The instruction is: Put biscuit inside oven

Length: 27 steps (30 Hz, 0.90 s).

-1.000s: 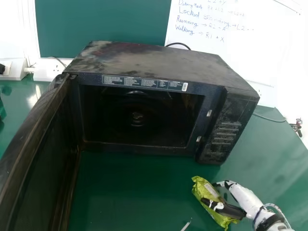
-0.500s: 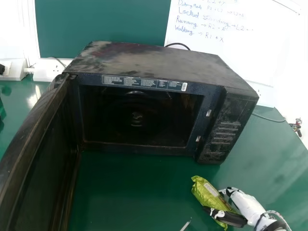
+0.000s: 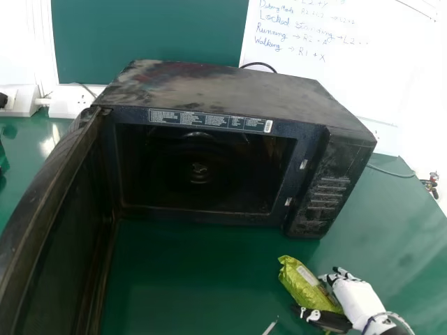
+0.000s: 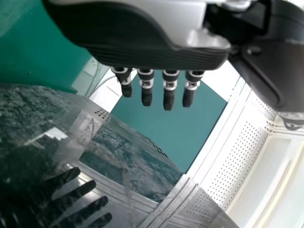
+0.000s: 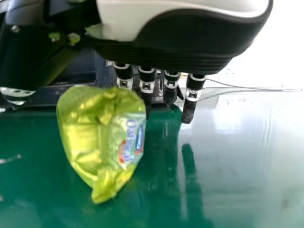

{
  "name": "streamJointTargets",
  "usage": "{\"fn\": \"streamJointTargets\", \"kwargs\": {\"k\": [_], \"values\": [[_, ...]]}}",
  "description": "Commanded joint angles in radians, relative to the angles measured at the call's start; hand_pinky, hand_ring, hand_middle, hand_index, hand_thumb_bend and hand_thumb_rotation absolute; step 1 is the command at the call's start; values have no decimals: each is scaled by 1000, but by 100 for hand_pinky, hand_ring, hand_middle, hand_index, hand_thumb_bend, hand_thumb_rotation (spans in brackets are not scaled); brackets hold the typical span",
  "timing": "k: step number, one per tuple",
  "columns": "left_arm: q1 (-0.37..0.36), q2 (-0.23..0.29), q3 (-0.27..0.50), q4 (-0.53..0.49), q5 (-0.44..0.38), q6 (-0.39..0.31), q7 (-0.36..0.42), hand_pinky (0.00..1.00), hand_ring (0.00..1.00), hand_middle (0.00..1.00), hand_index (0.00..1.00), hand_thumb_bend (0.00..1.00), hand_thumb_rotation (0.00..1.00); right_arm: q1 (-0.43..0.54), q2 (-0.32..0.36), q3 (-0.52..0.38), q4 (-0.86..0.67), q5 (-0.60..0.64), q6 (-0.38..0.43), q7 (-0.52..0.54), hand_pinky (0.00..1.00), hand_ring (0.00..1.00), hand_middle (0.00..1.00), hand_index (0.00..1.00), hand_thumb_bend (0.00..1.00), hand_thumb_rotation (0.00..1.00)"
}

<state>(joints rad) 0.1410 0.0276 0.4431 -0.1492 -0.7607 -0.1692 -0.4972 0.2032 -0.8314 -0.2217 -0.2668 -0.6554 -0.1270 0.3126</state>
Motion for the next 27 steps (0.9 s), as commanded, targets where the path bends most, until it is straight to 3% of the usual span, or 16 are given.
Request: {"fn": "streamJointTargets", "kwargs": {"k": [1,9,27], "values": [[16,-4,-5,-11,5,-12,1,100,100,100,100,87,80,5,12,21,-10,-36,19,-12,86,87,88,83,99,54],[31,-21,-17,-35,16,-12,14,100,100,100,100,86,81,-13,-7,49,-16,-112,41,2,85,86,88,84,98,58],[49,-36,-40,-49,23,-27,19,100,100,100,100,86,81,-68,-61,54,8,-177,62,40,85,83,86,84,94,51]]}}
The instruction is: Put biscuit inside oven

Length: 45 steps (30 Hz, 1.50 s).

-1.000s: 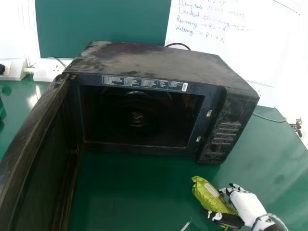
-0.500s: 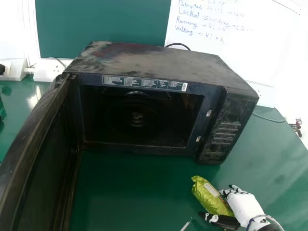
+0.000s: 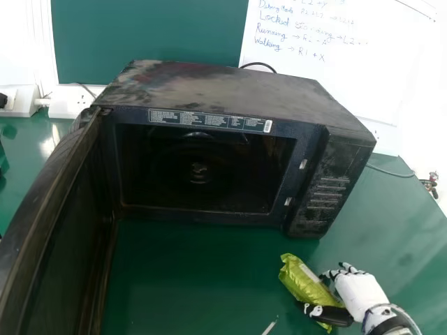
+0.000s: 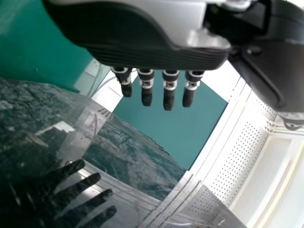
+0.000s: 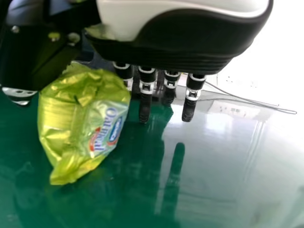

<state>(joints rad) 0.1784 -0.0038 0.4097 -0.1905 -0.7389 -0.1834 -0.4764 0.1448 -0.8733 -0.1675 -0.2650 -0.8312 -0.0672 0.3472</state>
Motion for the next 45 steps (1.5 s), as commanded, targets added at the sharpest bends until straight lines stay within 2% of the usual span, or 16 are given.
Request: {"fn": "streamJointTargets", "kwargs": {"k": [1,5,14,24,34,40,45], "values": [[12,-6,-8,-8,1,-14,-1,100,100,100,100,86,81,-16,-23,0,10,0,2,8,85,83,86,84,94,51],[14,-10,-11,-12,2,-14,-1,100,100,100,100,86,81,-38,-44,3,31,0,-4,11,88,83,86,84,94,49],[25,-22,-19,-21,9,-18,5,100,100,100,100,86,81,-74,-85,29,65,-56,-9,-13,83,82,84,83,96,51],[35,-31,-28,-32,11,-22,11,100,100,100,100,86,80,-40,-80,54,11,-123,-2,-3,85,84,86,84,96,54],[41,-30,-32,-31,19,-38,13,100,100,100,100,87,81,-1,-54,73,-19,-131,-9,-28,84,83,85,84,96,54],[46,-28,-34,-31,13,-42,9,100,100,100,100,86,81,-8,-48,94,-9,-132,-23,-64,81,82,84,83,95,52],[48,-27,-33,-32,8,-40,9,100,100,100,100,86,81,-17,-33,100,18,-112,-47,-133,70,76,80,78,97,48]]}}
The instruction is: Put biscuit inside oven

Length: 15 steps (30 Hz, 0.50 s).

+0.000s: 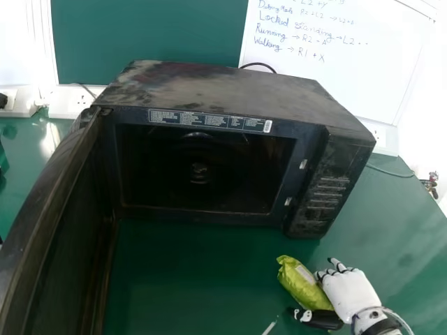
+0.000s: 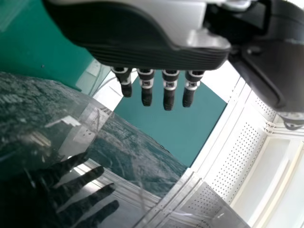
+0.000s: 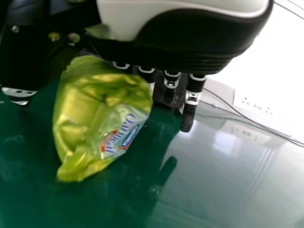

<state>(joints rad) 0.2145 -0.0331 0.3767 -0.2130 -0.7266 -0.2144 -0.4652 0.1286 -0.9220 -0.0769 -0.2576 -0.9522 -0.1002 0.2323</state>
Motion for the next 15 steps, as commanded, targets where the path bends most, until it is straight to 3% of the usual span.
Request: {"fn": "streamJointTargets", "kwargs": {"k": [1,15], "values": [[13,2,0,-11,-3,-9,-1,100,100,100,100,86,81,-4,21,8,18,16,-17,-31,68,75,79,77,96,46],[27,2,-9,-24,-1,-10,-5,100,100,100,100,86,82,-40,25,6,69,56,-26,-49,45,56,64,66,89,29]]}}
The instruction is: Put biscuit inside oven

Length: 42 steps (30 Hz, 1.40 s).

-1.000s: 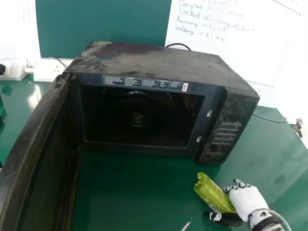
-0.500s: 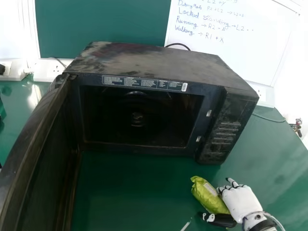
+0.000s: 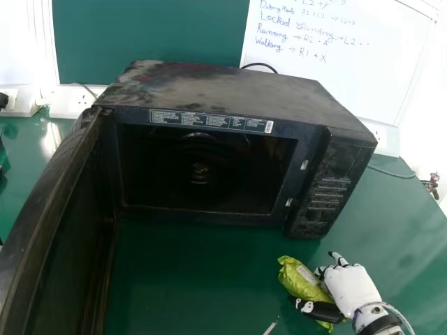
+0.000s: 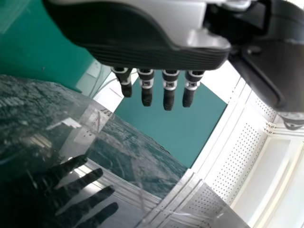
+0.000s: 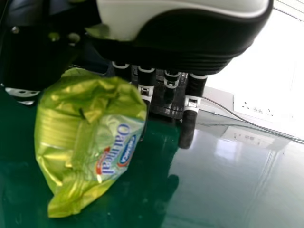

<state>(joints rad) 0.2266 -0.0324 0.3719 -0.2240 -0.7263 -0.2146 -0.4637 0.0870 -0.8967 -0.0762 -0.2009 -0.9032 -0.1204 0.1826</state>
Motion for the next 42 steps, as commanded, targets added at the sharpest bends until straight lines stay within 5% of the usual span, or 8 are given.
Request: {"fn": "streamJointTargets", "kwargs": {"k": [1,13,24,37,42], "values": [[17,1,-4,-15,0,-9,-4,100,100,100,100,86,82,1,-2,5,14,7,-8,-1,44,55,63,66,89,28],[23,-6,-9,-24,-7,-5,3,100,100,100,100,86,80,-6,-30,5,27,7,-30,16,45,58,67,68,89,28],[27,-13,-15,-32,-6,-7,0,100,100,100,100,86,80,-9,-72,24,16,-15,-48,77,52,67,74,72,100,30],[37,-21,-21,-50,6,-6,12,98,100,100,100,87,81,-20,-74,68,44,-87,-58,27,47,63,72,72,96,29],[42,-26,-28,-54,6,-7,18,97,100,100,100,87,80,-19,-60,73,62,-98,-59,-37,36,46,55,61,94,18]]}}
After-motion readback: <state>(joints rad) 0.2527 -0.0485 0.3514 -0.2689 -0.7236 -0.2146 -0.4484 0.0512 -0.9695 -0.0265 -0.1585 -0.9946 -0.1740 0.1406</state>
